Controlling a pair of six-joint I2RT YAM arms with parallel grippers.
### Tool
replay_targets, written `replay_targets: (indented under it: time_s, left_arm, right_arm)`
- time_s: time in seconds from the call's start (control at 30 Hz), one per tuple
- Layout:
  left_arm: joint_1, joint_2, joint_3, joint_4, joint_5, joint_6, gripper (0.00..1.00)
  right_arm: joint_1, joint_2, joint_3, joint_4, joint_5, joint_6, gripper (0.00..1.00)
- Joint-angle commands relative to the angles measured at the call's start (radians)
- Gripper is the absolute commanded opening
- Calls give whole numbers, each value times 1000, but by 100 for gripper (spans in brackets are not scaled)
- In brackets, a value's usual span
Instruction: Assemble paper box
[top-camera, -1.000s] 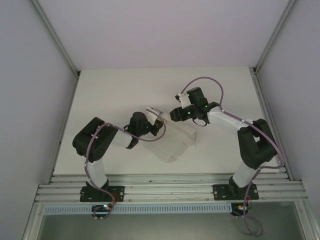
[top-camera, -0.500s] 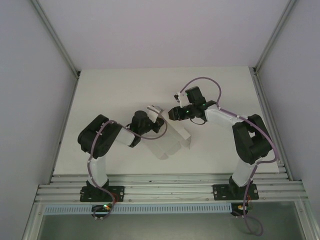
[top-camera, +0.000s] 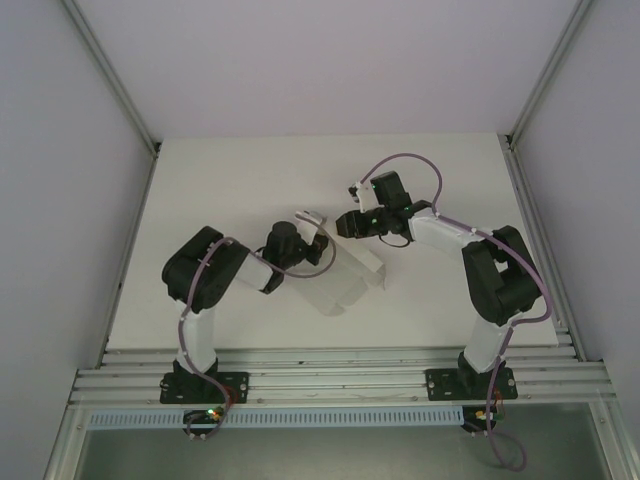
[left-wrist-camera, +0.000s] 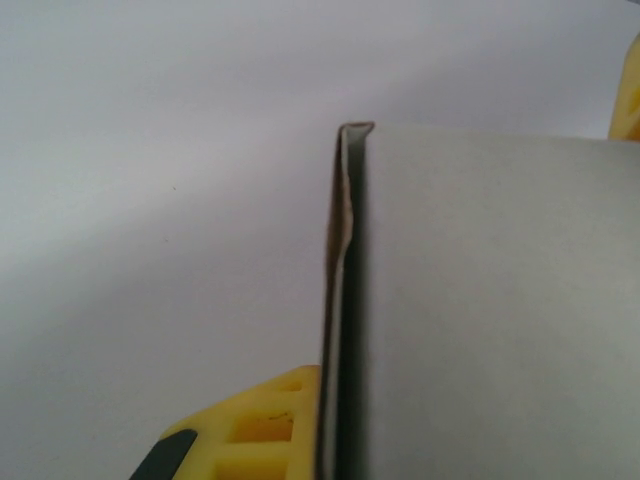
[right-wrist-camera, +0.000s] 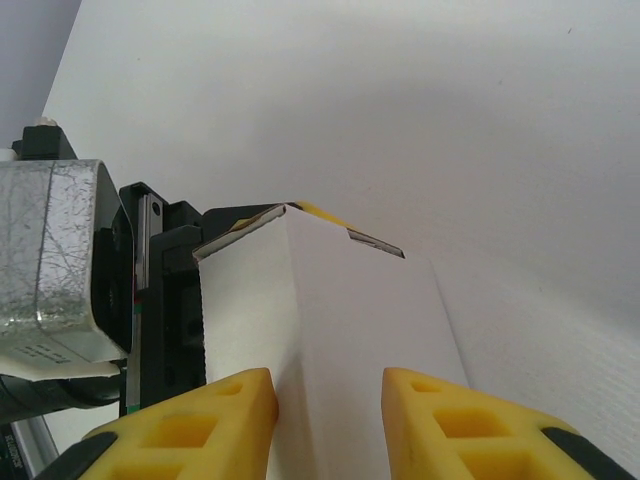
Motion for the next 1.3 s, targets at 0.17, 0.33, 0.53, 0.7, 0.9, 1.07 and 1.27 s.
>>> replay_targets:
  time_s: [0.17,0.33,0.53,0.7,0.9,1.07,1.27]
  left_arm:
    - [-53,-1,115,-210,-386,-116,0]
    - [-60,-7,152,-291,-488,-204,0]
    - [-82,-6,226,-403,-604,-216,0]
    - [-84,-73,141,-296,-461,-196,0]
    - [-88,-231,18,-298,-421,-190,0]
    - [-89,-333,-29,-389,-459,-254,0]
    - [-92,-389,-43,-438,-456,-289,0]
  right_arm:
    - [18,23,-91,-32,-106,118,33]
    - [22,16,-130,48,-194,194,33]
    - [37,5,-131,77,-230,231,33]
    - [6,-47,-120,8,-102,197,39]
    - [-92,-203,-94,-126,112,96,55]
    - [-122,-386,-135,-142,165,32,81]
    - [-123,-496,-210,-158,177,-35,94]
